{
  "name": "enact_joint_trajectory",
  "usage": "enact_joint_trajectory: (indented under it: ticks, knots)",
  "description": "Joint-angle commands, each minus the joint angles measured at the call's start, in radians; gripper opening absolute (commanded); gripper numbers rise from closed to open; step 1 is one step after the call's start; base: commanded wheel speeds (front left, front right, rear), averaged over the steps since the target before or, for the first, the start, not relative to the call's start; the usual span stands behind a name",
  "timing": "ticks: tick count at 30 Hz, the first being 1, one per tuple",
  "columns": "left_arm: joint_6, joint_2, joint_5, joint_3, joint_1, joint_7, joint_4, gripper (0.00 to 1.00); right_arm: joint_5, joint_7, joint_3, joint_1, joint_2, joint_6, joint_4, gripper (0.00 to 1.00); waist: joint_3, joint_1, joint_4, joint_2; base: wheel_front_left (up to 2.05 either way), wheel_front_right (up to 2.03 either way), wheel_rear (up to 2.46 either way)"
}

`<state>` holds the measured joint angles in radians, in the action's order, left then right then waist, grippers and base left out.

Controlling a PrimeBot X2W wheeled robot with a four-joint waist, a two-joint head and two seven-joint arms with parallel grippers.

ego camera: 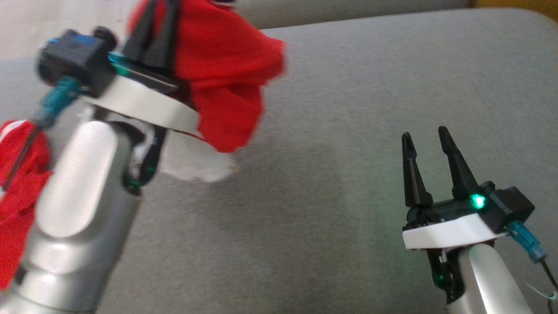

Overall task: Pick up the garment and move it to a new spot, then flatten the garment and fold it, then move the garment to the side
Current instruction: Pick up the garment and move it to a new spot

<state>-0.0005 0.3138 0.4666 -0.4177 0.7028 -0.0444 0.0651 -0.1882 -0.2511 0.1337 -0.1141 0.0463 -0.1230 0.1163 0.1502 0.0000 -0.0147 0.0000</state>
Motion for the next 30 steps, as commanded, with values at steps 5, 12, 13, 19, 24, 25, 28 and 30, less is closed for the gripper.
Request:
enact_joint_trajectory:
  ticks: [5,12,13,19,24,25,28,30]
  knots:
    - [0.018,-0.073,-0.020,-0.035,0.071,0.012,0.038,0.00,-0.029,-0.011,0.046,-0.067,0.004,-0.008,-0.058,1.00,0.076,0.0000,-0.175,0.0000,0.00,0.00,0.00]
    - [0.015,-0.141,-0.047,-0.093,0.109,0.054,0.207,1.00,-0.054,-0.011,0.055,-0.084,0.004,-0.008,-0.067,1.00,0.112,0.0000,-0.276,0.0000,0.00,0.00,0.00]
    - [0.013,-0.145,-0.051,-0.098,0.114,0.064,0.230,1.00,-0.055,-0.011,0.054,-0.085,0.004,-0.008,-0.068,1.00,0.114,0.0000,-0.282,0.0000,0.00,0.00,0.00]
    - [0.021,-0.138,-0.054,-0.079,0.120,0.144,0.326,1.00,-0.051,-0.011,0.027,-0.073,0.004,-0.008,-0.070,1.00,0.109,0.0000,-0.260,0.0000,0.00,0.00,0.00]
    - [0.031,-0.094,-0.041,-0.036,0.078,0.221,0.354,1.00,-0.029,-0.011,0.008,-0.060,0.004,-0.008,-0.066,1.00,0.080,0.0000,-0.190,0.0000,0.00,0.00,0.00]
    - [0.031,-0.083,-0.037,-0.028,0.062,0.234,0.355,1.00,-0.024,-0.011,0.005,-0.058,0.004,-0.008,-0.065,1.00,0.073,0.0000,-0.175,0.0000,0.00,0.00,0.00]
    - [0.034,-0.048,-0.038,-0.014,0.002,0.265,0.346,1.00,-0.006,-0.011,-0.008,-0.047,0.004,-0.008,-0.061,1.00,0.050,0.0000,-0.126,0.0000,0.00,0.00,0.00]
    - [0.033,-0.030,-0.036,-0.008,-0.048,0.280,0.331,1.00,0.005,-0.011,-0.019,-0.038,0.004,-0.008,-0.058,1.00,0.034,0.0000,-0.092,0.0000,0.00,0.00,0.00]
